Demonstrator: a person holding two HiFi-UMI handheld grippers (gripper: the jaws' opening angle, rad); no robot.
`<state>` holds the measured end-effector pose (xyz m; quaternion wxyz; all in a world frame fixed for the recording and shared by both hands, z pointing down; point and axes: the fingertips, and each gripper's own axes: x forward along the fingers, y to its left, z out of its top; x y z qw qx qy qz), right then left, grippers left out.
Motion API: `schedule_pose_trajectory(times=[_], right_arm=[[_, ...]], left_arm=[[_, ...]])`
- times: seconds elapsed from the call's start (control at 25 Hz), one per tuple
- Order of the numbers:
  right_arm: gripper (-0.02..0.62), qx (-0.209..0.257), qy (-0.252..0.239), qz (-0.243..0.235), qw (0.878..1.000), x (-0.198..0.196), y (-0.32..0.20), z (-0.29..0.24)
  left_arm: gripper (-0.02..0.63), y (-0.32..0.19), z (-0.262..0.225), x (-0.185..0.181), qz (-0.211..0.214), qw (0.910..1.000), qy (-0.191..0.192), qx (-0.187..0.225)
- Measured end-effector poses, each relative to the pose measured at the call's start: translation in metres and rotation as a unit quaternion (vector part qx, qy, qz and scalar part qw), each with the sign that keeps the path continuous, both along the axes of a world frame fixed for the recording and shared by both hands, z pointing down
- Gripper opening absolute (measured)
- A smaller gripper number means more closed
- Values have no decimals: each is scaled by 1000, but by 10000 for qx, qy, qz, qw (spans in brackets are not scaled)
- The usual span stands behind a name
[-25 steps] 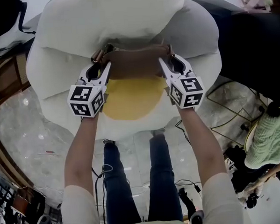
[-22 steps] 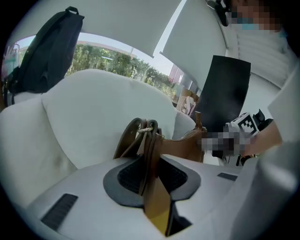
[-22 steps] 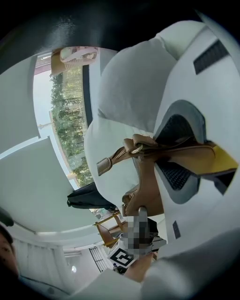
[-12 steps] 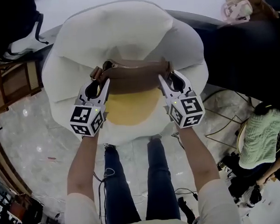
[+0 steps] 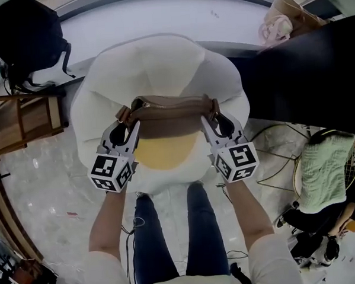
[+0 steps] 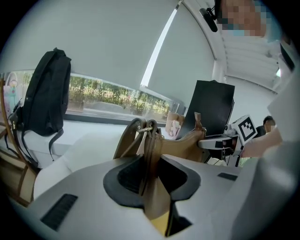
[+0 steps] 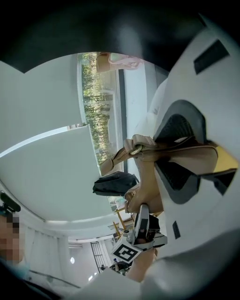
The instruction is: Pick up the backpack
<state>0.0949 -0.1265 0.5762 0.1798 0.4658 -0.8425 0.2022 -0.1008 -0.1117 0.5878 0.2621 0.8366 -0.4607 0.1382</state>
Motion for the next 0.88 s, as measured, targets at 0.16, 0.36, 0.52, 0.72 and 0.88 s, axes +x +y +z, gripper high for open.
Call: schedule_pose_trajectory(times=[0.16,0.36,0.52,0.72,0.88], right_arm=[[153,207,14,-90,9997,-2,11,-48],[153,373,17,-48,9993,1,26,-107],[153,503,21,58,9987,3,34,-150],[153,586,14,36,9983,3,46,-208],[153,759,15,23,9971,3,55,-252]], left_arm=[[106,12,-43,-1,-10,9999,113,51],[106,23,-103,2,23,9997,92,244],[106,28,-146,3,12,9991,74,410],[106,43,-206,3,-13,9985,105,534],[106,54,-249,3,-57,9979,124,637]])
